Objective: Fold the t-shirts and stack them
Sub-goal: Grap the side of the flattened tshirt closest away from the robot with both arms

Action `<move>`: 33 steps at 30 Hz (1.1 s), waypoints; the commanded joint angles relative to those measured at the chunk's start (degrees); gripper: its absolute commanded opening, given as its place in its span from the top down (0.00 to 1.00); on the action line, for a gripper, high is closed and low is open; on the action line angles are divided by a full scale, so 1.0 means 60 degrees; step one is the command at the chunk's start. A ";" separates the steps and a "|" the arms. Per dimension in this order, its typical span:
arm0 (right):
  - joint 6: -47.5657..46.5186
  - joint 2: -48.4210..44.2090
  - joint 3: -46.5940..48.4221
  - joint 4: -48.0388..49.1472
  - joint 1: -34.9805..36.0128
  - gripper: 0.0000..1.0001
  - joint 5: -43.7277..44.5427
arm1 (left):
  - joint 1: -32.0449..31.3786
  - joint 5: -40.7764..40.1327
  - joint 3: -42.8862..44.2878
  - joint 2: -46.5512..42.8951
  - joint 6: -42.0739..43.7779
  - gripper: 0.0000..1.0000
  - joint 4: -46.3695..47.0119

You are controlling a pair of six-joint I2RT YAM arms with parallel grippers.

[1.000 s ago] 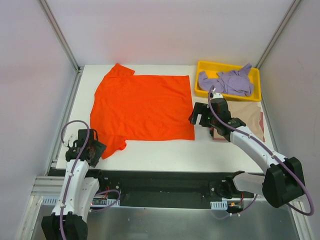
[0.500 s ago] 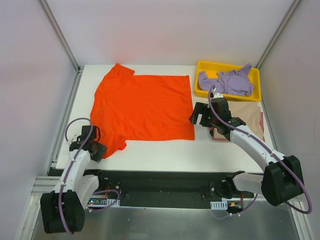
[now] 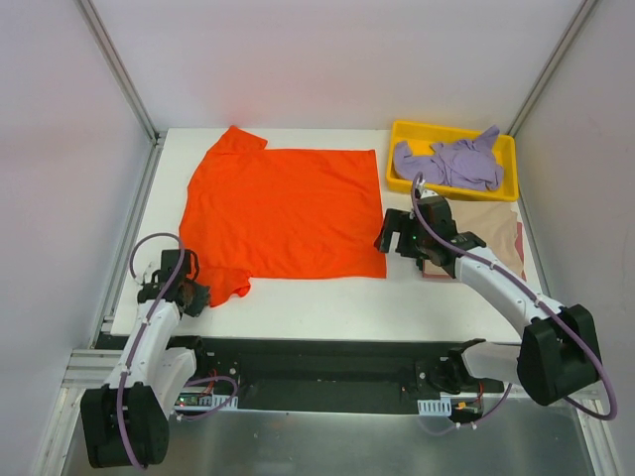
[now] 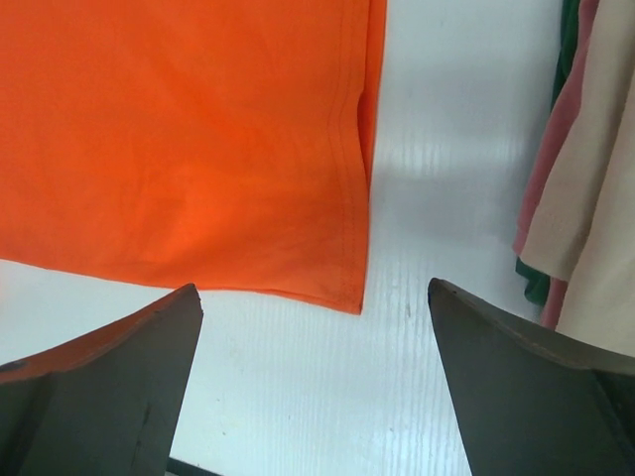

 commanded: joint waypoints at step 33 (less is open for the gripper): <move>0.1920 0.3118 0.0851 -0.1240 0.1960 0.57 0.2307 | 0.0083 0.0179 0.1834 -0.0850 0.0929 1.00 -0.0145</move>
